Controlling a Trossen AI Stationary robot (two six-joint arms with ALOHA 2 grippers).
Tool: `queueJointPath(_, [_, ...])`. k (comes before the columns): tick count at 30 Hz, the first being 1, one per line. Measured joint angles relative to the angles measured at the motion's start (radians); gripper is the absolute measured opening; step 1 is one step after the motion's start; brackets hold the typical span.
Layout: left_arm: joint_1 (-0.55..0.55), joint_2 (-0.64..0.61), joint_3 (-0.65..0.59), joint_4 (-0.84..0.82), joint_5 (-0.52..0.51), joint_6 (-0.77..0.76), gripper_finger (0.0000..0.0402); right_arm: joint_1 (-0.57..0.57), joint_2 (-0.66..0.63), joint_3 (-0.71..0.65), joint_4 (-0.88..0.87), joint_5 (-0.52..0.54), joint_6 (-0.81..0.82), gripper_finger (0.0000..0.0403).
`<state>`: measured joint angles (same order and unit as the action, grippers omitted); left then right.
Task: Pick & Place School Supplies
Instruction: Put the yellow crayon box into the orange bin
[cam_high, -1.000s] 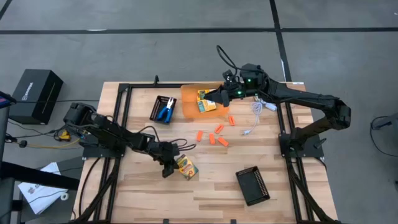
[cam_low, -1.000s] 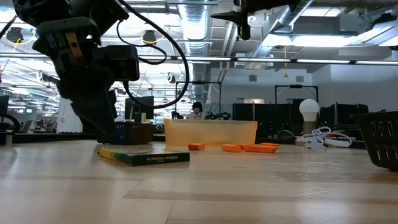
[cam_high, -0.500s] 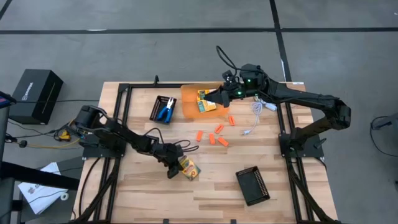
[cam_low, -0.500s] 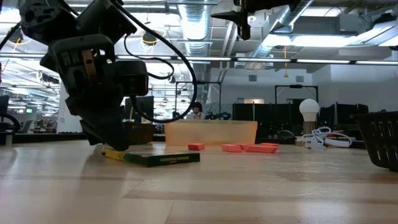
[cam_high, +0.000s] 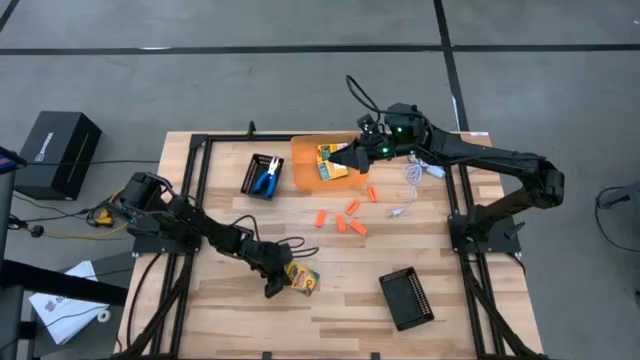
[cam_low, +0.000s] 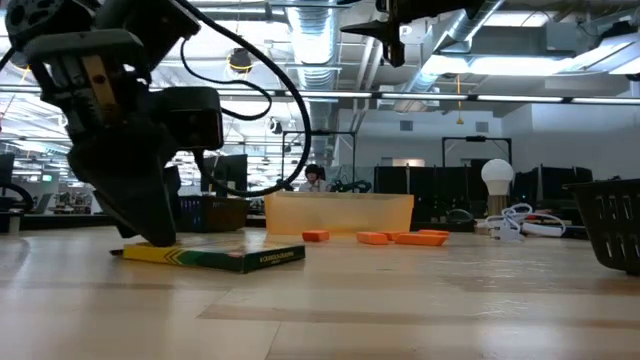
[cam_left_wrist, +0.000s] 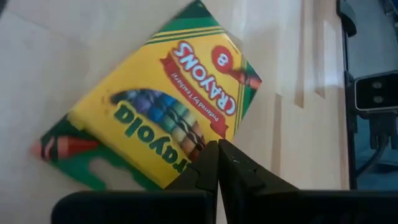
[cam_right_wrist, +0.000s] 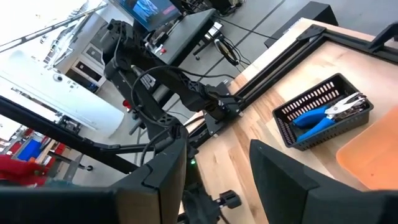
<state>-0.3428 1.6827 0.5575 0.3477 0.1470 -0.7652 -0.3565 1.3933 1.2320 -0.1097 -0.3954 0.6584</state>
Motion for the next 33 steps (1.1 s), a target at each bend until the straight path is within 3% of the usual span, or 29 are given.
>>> queueJointPath(8, [-0.05,0.018,0.0,0.007,-0.093,-0.039,0.0,0.002,0.0,0.0,-0.001,0.0,-0.006,0.0168])
queueJointPath(12, [-0.083,0.103,0.003,0.119,-0.105,-0.096,0.0,0.002,0.001,0.0,-0.015,0.001,-0.015,0.0168])
queueJointPath(19, [-0.19,0.203,0.039,0.227,-0.302,-0.114,0.0,0.001,0.002,0.0,-0.06,0.002,-0.052,0.0168])
queueJointPath(27, [-0.193,0.148,0.034,0.216,-0.275,-0.229,0.0,-0.007,0.002,0.0,-0.034,0.039,-0.083,0.0168])
queueJointPath(33, [-0.058,0.013,0.031,0.105,-0.323,-0.101,0.0,-0.014,0.0,0.0,0.049,0.037,-0.06,0.0168])
